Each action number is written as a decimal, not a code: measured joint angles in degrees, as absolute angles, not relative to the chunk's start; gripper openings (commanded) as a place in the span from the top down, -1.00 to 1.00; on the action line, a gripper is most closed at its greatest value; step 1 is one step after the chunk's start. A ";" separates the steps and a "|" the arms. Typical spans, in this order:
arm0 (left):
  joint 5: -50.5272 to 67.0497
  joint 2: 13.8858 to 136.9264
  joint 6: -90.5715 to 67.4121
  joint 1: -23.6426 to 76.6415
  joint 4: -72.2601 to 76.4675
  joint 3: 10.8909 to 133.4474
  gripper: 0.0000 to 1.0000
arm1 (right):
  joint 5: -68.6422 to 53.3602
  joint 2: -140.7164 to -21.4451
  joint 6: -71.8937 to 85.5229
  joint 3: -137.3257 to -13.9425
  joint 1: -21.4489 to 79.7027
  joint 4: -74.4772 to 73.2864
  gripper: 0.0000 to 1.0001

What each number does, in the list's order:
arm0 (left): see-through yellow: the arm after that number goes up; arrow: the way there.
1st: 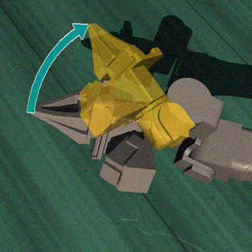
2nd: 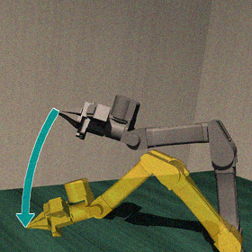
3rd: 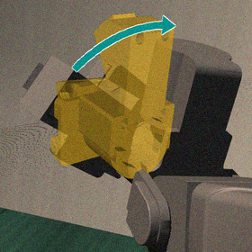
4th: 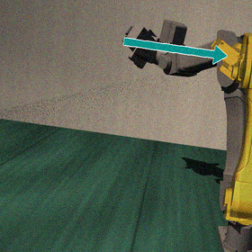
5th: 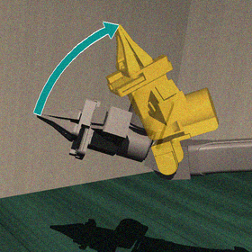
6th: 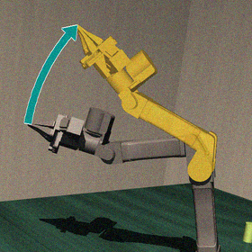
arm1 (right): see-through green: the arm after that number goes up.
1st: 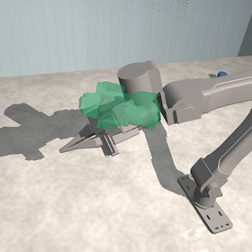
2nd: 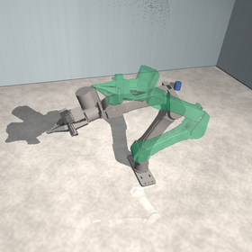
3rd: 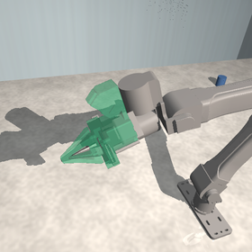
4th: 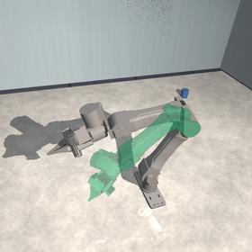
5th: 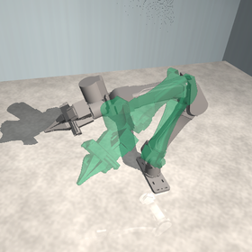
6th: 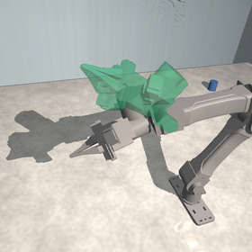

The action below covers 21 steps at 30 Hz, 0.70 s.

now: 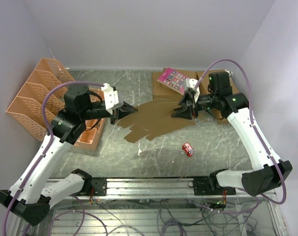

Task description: Fold the paper box

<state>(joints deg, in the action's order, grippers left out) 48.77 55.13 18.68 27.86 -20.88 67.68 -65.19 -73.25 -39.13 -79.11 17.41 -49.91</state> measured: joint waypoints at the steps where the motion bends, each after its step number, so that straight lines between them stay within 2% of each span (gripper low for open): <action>1: 49.04 55.27 18.70 27.86 -20.91 67.70 0.86 | -65.45 -73.30 -39.64 -79.33 17.43 -50.11 0.56; 4: 49.67 55.68 19.09 27.86 -21.02 67.99 0.86 | -66.52 -73.34 -40.86 -79.72 17.47 -50.85 0.83; 7: 50.26 56.23 19.51 27.86 -21.41 68.71 0.86 | -67.09 -73.34 -41.71 -79.77 17.50 -51.44 0.85; 9: 50.50 56.60 19.70 27.83 -21.69 69.23 0.86 | -67.31 -73.32 -42.26 -79.79 17.50 -51.79 1.00; 16: 50.78 56.90 19.73 27.83 -21.78 69.71 0.86 | -67.02 -72.51 -42.76 -79.77 17.50 -51.96 1.00; 19: 50.72 56.88 19.70 27.83 -21.50 69.71 0.86 | -65.84 -71.55 -41.12 -79.79 17.50 -51.05 0.14; 21: 50.11 56.88 19.66 27.83 -21.58 69.69 0.86 | -64.60 -71.48 -40.53 -80.66 17.56 -51.44 -0.26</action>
<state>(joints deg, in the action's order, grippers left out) 50.11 56.88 19.66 27.83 -21.58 69.69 -64.60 -71.48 -40.53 -80.66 17.56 -51.44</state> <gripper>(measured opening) 0.067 0.369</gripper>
